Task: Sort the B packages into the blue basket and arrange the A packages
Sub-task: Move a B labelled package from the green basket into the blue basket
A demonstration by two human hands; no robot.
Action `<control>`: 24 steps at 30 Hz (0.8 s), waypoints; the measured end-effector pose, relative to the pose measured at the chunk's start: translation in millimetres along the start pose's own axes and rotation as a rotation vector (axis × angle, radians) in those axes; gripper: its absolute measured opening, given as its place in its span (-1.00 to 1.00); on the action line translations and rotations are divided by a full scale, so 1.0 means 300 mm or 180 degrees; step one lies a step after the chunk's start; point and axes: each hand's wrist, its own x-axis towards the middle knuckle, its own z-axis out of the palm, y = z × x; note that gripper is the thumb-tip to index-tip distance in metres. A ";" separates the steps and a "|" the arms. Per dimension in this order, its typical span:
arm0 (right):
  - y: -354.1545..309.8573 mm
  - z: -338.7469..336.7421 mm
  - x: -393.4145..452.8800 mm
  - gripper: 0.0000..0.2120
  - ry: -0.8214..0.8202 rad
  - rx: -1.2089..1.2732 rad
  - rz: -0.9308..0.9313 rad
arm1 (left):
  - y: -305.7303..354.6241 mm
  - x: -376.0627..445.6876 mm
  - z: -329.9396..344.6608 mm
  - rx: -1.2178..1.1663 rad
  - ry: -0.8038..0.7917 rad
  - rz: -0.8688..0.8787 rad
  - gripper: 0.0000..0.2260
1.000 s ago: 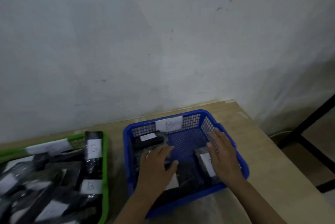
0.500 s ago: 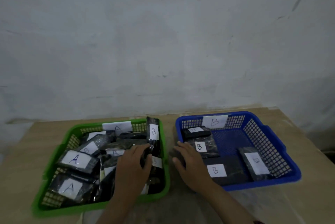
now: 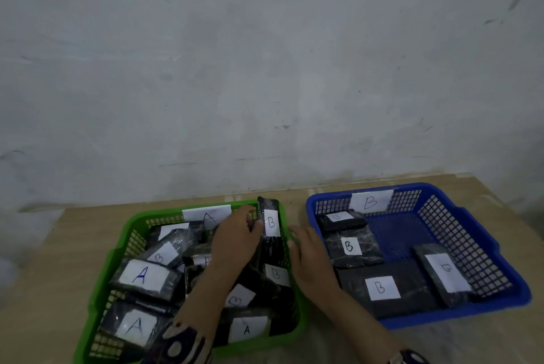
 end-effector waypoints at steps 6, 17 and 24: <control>0.009 0.062 0.068 -0.73 0.0007 0.0683 0.0420 | -0.021 0.158 0.100 -0.0228 -0.0772 -0.0551 -0.51; -0.018 0.045 0.050 -0.68 0.0126 0.0873 0.0381 | -0.040 0.156 -0.017 -0.1783 0.0238 -0.0578 -0.70; -0.122 -0.127 0.026 -0.65 0.0427 0.1934 0.0394 | 0.103 0.014 -0.116 -0.3175 0.0247 -0.0367 -0.73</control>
